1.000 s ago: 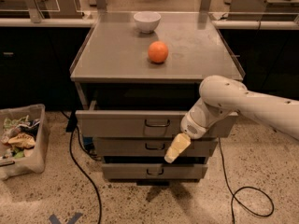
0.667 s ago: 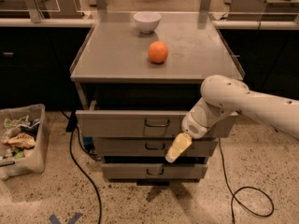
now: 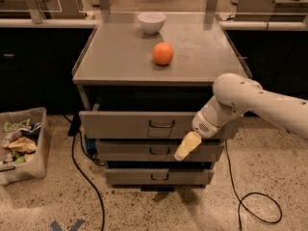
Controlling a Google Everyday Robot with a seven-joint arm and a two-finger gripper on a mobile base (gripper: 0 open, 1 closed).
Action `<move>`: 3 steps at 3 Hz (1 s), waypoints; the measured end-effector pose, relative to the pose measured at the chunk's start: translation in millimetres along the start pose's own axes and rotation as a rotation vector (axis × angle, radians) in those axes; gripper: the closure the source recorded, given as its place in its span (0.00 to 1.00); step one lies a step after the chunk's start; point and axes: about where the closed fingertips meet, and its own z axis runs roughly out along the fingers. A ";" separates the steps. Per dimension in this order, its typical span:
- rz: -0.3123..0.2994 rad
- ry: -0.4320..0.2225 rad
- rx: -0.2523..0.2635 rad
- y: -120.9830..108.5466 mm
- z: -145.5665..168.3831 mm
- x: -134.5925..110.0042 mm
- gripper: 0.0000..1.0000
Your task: Close top drawer
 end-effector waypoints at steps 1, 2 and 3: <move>0.000 -0.010 0.012 -12.1 -2.7 -7.7 0.00; 0.012 -0.027 0.018 -29.0 -1.9 -17.3 0.00; 0.011 -0.027 0.018 -29.1 -1.9 -17.4 0.00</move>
Offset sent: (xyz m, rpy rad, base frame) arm 0.1034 -0.0113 0.0081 0.0535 -0.0594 -0.0792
